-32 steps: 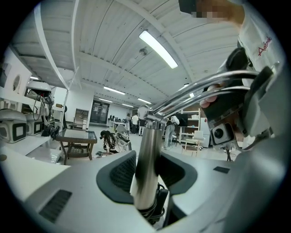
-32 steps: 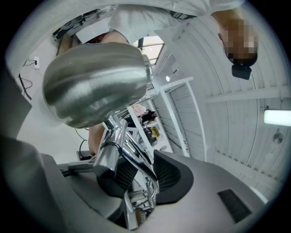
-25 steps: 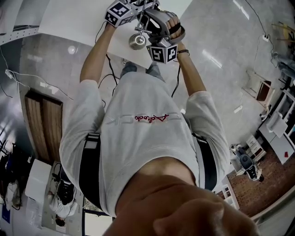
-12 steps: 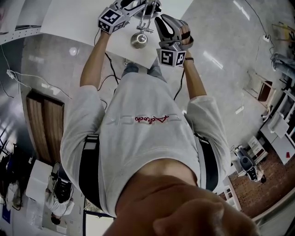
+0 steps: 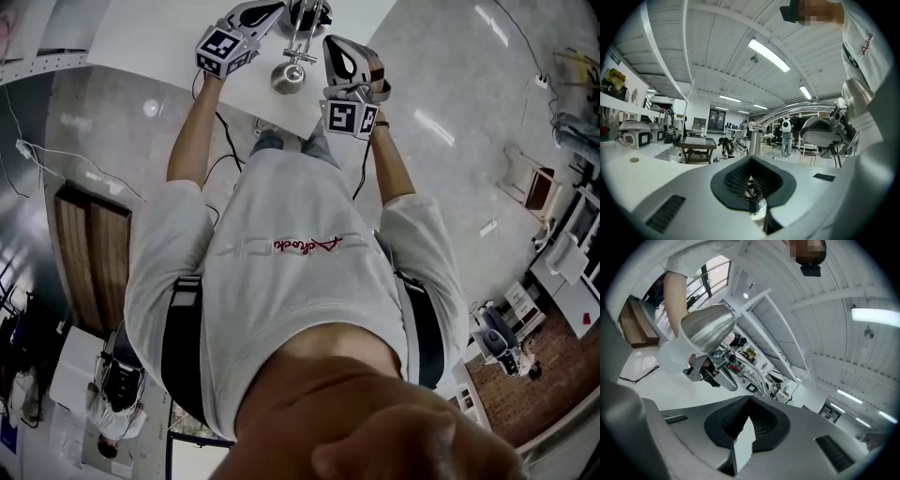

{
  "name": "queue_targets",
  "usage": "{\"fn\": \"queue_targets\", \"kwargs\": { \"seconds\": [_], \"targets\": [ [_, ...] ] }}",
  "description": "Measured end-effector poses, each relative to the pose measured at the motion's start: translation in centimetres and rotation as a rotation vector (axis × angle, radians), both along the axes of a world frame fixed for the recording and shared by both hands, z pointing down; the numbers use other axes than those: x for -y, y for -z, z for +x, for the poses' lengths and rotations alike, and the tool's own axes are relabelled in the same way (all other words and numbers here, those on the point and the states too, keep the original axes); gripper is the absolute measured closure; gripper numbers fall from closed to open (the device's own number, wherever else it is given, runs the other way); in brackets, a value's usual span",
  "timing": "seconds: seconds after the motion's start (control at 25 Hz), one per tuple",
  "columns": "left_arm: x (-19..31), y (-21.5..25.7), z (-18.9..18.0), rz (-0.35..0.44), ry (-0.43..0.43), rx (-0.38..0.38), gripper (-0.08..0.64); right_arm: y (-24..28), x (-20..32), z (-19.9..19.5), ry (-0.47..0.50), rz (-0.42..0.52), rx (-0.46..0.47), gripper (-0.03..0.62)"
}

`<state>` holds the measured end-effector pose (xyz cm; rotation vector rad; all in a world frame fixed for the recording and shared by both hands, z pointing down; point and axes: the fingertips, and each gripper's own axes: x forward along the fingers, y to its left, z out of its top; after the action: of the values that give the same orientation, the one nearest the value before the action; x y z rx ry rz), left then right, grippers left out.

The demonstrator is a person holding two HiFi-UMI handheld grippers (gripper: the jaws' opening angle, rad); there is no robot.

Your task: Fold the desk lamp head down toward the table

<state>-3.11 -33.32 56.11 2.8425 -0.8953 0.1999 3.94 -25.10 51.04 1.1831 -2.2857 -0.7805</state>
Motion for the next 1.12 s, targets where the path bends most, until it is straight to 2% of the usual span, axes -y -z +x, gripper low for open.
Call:
{"fn": "queue_targets", "kwargs": {
  "seconds": [0.08,0.24,0.56,0.68,1.12],
  "targets": [
    [-0.4,0.3,-0.5,0.0,0.016,-0.003,0.534,0.1,0.0,0.4,-0.022,-0.062,0.088,0.578],
    [-1.2,1.1,-1.7,0.012,0.073,-0.018,0.534,0.5,0.2,1.6,-0.093,-0.237,0.349,0.578],
    [-3.3,2.5,-3.4,0.038,0.171,-0.043,0.534,-0.2,0.4,3.0,-0.18,-0.41,0.695,0.577],
    [-4.8,3.0,-3.7,0.038,0.19,-0.043,0.534,0.0,-0.3,2.9,-0.209,-0.411,0.732,0.577],
    [-12.4,2.5,-5.7,0.029,0.214,-0.046,0.534,0.5,-5.3,3.3,-0.261,-0.372,0.738,0.577]
  ]
}}
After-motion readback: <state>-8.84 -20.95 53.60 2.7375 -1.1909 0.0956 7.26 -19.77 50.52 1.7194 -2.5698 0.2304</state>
